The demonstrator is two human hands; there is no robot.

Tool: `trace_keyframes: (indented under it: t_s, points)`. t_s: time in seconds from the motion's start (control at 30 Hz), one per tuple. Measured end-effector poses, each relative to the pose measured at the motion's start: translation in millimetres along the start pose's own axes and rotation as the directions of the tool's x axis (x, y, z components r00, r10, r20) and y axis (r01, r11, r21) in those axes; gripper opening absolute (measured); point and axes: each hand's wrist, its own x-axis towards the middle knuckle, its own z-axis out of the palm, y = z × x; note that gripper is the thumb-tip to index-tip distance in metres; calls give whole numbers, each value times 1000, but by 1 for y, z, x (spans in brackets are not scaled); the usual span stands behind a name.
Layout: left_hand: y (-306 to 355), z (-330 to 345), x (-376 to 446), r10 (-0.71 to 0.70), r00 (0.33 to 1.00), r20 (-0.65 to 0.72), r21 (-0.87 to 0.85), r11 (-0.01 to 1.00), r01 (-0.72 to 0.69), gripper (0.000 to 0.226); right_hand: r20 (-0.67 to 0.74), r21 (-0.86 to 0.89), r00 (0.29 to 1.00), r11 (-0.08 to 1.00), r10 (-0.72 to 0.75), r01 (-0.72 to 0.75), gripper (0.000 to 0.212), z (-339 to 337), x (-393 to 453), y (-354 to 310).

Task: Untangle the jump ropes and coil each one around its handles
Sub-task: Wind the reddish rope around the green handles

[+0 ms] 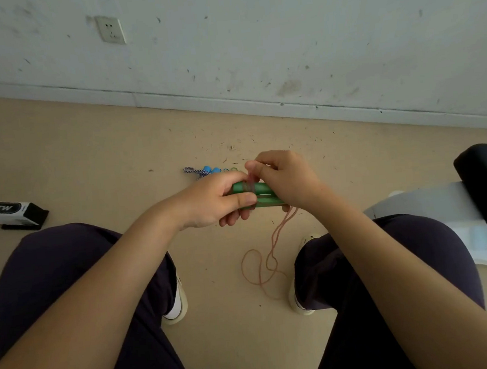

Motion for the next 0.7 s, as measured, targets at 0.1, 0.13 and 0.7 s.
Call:
trace_keyframes:
  t_s: [0.1,0.13,0.7]
  points:
    - [-2,0,1,1,1000,3,18,1000,-1,13,64,22,996,998,57,-58,33,-1,0,3]
    - [-2,0,2,2,1000,4,21,1000,-2,11,78,37,994,997,70,-73,33,-2,0,5]
    - [-13,1,8,16,996,-89,-23,1000,-18,38,125,118,981,980,147,-162,42,0,7,15]
